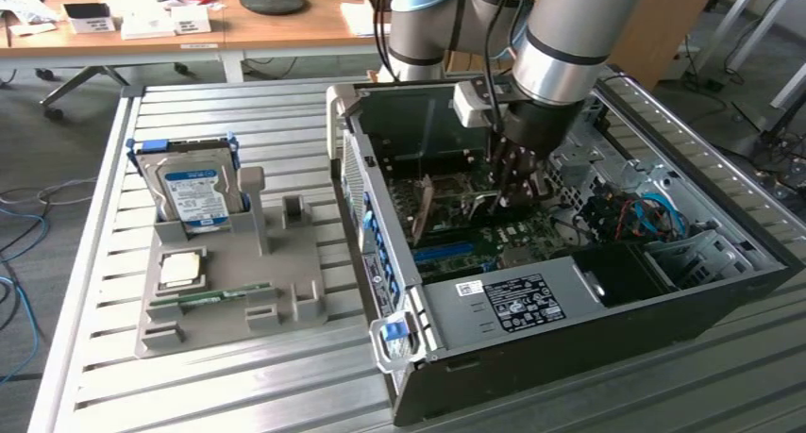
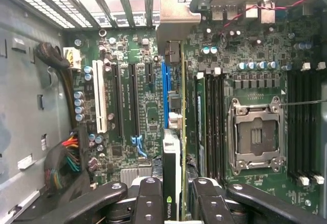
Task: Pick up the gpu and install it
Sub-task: 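Insert the gpu into the slot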
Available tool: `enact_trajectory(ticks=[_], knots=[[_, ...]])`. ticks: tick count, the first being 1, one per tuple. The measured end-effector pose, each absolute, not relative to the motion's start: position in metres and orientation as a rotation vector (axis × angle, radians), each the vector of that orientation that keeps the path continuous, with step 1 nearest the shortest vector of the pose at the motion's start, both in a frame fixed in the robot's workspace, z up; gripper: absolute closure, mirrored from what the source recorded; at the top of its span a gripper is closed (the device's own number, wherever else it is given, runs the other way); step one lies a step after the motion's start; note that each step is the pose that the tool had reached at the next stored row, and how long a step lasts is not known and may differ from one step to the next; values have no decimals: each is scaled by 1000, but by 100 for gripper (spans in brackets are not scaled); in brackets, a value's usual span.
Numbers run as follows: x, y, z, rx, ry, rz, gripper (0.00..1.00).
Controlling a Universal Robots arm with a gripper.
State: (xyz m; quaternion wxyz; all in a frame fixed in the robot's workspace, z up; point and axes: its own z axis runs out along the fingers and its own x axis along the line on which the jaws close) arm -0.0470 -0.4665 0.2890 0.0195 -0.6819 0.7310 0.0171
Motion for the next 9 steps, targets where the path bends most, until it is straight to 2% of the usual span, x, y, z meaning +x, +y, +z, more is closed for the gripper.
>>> enact_trajectory(ticks=[9], knots=[[-50,-467,285,-2117,2267,53,73]])
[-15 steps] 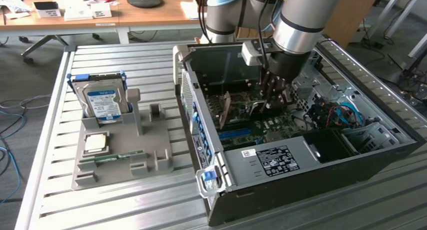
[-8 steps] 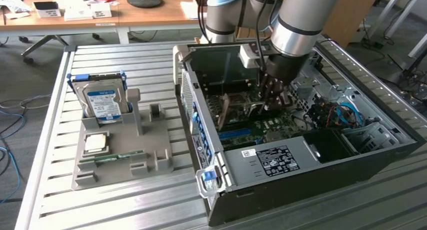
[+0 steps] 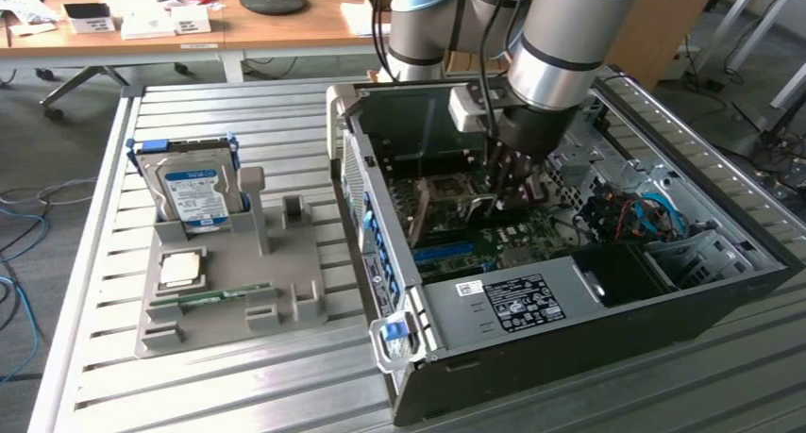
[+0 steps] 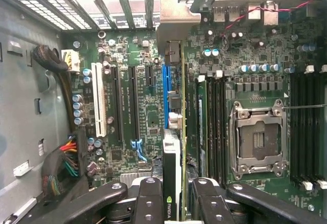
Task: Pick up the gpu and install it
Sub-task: 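Insert the gpu into the slot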
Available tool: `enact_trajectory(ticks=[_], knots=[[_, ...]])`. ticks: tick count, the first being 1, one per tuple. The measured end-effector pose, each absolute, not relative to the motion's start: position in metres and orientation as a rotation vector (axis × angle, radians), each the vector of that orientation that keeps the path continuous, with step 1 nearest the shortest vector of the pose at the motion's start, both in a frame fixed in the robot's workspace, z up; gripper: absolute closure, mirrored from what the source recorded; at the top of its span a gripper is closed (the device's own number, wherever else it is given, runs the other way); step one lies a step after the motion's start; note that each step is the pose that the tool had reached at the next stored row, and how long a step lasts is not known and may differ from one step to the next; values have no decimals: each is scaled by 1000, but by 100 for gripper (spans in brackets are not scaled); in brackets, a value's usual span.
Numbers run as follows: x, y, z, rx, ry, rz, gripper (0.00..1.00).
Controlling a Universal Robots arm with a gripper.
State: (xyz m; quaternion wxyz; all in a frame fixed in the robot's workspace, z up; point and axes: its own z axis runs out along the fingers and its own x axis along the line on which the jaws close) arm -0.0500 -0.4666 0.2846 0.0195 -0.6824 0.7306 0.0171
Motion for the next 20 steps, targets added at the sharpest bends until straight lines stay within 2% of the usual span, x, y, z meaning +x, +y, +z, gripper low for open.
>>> enact_trajectory(ticks=[20], knots=[[-57,-468,280,-2124,2265,48,73]])
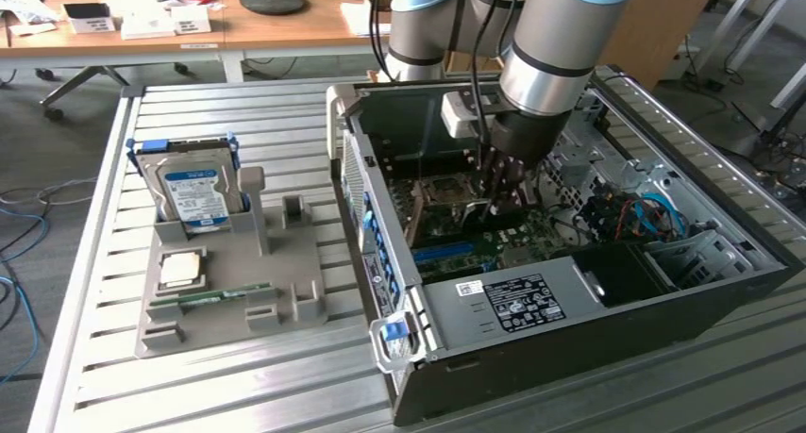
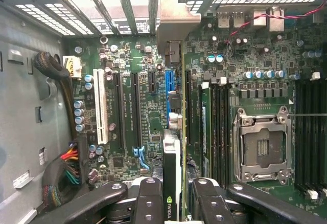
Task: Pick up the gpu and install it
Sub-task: 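Insert the gpu into the slot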
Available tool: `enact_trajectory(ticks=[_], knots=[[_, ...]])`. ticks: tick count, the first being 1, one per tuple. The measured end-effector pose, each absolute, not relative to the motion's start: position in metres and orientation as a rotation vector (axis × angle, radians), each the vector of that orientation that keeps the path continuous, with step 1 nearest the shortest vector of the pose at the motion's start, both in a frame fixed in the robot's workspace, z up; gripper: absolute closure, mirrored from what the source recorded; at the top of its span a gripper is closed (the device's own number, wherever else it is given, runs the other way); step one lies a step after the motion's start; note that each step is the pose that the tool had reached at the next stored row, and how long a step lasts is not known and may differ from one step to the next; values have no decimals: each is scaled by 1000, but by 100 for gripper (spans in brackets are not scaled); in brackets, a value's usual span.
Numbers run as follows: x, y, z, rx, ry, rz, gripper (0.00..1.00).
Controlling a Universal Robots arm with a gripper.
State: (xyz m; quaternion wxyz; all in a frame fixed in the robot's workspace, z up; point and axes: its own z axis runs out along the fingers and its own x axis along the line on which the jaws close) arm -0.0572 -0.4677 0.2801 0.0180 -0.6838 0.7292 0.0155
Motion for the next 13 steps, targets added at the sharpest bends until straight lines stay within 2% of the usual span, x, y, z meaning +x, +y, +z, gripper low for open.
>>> enact_trajectory(ticks=[13], knots=[[-61,-468,280,-2124,2265,48,73]])
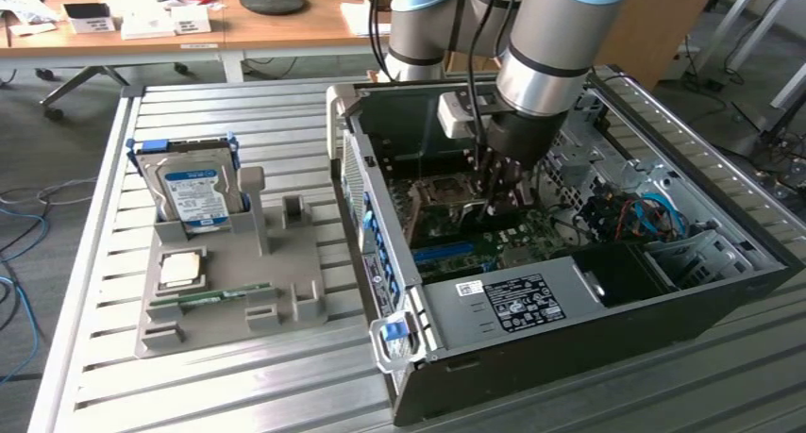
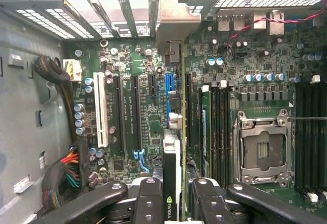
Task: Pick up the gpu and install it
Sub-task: 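Insert the gpu into the slot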
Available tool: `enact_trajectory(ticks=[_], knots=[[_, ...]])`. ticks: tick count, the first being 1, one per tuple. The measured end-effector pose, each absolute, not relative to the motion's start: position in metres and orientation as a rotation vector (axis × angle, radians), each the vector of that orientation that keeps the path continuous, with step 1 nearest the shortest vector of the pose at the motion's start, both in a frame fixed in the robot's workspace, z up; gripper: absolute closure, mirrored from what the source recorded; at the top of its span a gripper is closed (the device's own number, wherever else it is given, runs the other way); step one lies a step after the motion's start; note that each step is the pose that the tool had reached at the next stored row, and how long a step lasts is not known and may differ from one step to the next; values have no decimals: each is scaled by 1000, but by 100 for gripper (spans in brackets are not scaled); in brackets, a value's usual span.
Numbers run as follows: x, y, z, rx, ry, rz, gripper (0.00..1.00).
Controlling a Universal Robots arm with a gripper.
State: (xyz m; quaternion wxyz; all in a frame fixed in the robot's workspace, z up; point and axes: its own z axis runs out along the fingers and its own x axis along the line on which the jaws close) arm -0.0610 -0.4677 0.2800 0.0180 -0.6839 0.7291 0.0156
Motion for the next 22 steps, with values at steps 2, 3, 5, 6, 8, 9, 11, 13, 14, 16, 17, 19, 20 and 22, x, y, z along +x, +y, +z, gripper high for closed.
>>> enact_trajectory(ticks=[2,3,5,6,8,9,11,13,14,16,17,19,20,22], knots=[[-61,-468,280,-2127,2263,48,73],[-61,-468,279,-2129,2262,47,73],[-61,-468,279,-2133,2258,47,73],[-61,-468,279,-2135,2257,47,73],[-61,-468,277,-2135,2256,47,73],[-61,-468,277,-2136,2256,46,73],[-61,-468,276,-2136,2256,46,73],[-61,-468,276,-2136,2256,46,73],[-61,-468,276,-2136,2256,46,73],[-62,-468,276,-2136,2256,46,73],[-63,-468,276,-2136,2256,46,73],[-66,-468,276,-2136,2256,46,73],[-68,-468,276,-2136,2256,46,73],[-70,-468,275,-2136,2256,46,73]])
